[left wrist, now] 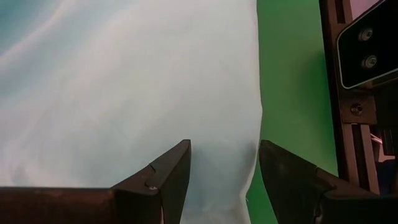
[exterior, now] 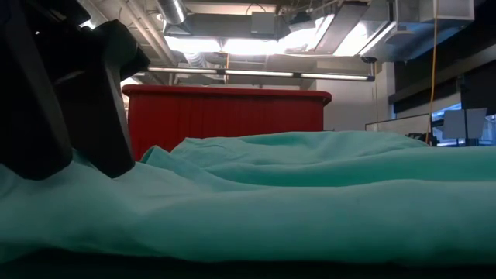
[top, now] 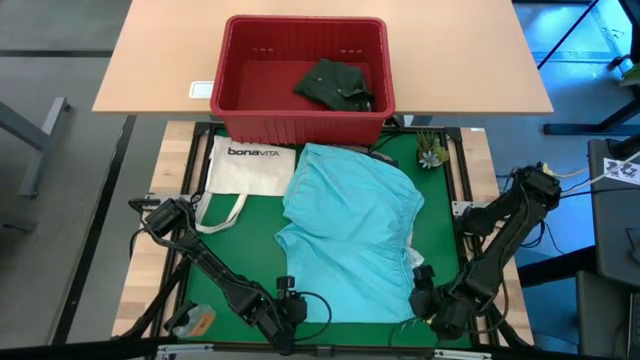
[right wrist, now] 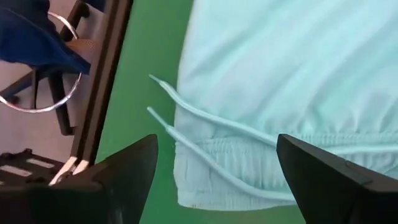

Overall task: Fold Laundry from Bin
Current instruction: Fold the light blue shorts from the red laundry bin

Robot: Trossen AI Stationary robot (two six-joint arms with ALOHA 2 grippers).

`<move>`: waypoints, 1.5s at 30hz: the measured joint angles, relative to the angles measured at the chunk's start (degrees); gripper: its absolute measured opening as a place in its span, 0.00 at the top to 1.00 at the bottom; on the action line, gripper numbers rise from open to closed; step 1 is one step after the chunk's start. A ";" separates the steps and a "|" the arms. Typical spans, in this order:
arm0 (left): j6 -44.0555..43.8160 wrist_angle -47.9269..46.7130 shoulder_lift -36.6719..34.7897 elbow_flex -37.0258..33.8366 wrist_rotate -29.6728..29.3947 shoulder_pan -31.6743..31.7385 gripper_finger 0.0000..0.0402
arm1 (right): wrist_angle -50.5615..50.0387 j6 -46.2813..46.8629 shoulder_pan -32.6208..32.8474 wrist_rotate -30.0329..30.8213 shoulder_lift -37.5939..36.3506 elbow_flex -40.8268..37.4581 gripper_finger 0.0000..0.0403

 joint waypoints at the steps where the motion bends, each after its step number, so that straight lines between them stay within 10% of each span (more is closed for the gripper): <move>1: -0.02 0.00 0.00 0.00 -0.02 0.00 0.54 | 0.38 1.22 0.00 -0.63 0.00 -0.43 0.19; 34: -0.07 0.02 0.00 0.00 0.00 0.00 0.54 | 5.75 3.04 9.28 7.98 14.53 -3.02 0.19; 45: -1.93 0.70 -2.42 0.09 3.05 0.70 0.54 | 6.21 3.10 8.57 5.60 14.43 -3.04 0.46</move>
